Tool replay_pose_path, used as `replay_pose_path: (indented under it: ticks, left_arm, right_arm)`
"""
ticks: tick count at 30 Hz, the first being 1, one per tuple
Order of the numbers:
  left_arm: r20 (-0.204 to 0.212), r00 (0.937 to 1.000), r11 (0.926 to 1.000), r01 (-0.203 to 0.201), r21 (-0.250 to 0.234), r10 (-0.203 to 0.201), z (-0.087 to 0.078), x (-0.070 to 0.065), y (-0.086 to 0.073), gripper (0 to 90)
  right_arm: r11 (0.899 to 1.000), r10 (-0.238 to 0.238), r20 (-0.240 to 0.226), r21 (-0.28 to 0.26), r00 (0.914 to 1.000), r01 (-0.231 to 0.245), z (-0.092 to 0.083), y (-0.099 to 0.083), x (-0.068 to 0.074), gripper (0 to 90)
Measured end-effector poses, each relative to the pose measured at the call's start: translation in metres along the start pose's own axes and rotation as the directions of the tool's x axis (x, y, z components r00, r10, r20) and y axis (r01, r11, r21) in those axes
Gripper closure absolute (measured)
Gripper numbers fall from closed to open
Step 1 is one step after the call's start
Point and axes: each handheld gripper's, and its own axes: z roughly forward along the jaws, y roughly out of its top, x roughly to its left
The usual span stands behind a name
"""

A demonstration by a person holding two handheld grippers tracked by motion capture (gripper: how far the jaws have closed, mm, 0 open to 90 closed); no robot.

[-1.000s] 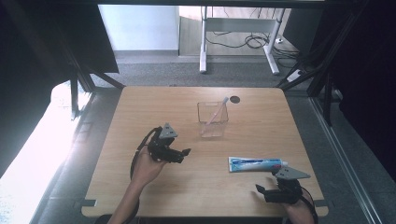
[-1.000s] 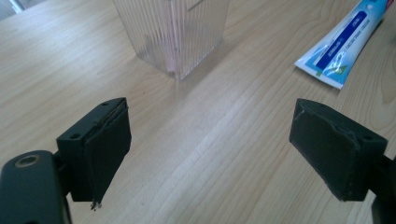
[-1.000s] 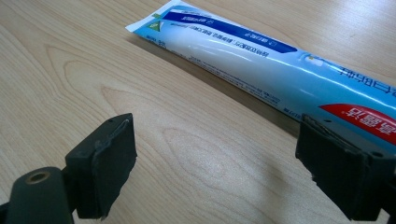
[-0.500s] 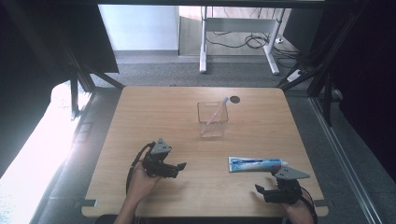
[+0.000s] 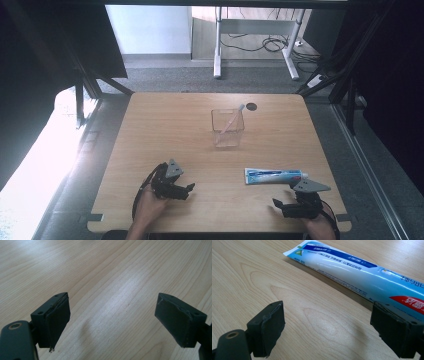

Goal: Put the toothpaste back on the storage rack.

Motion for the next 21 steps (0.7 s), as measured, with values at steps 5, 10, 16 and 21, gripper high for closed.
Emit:
replay_pose_path:
  ticks: [5,10,16,21]
  left_arm:
    - [-0.002,1.0000,0.9998,0.001,-0.018,-0.001,-0.002,0.000,-0.001,13.3]
    - [0.003,0.9994,0.9994,-0.033,-0.011,0.033,-0.003,-0.004,-0.001,13.3]
    - [0.011,0.9993,0.9992,-0.034,-0.021,0.035,-0.004,-0.002,-0.002,13.3]
    - [0.011,0.9993,0.9991,-0.034,-0.024,0.035,-0.005,-0.001,-0.002,13.3]
  right_arm:
    - [1.000,0.009,-0.004,0.024,0.9999,-0.009,0.000,0.003,-0.003,12.3]
    - [0.998,0.035,-0.026,0.052,0.9991,-0.033,-0.001,0.007,-0.006,11.5]
    - [0.995,0.071,-0.031,0.079,0.9970,-0.069,0.000,0.011,-0.007,11.4]
    - [0.993,0.100,-0.050,0.067,0.9937,-0.097,-0.005,0.016,-0.007,13.8]
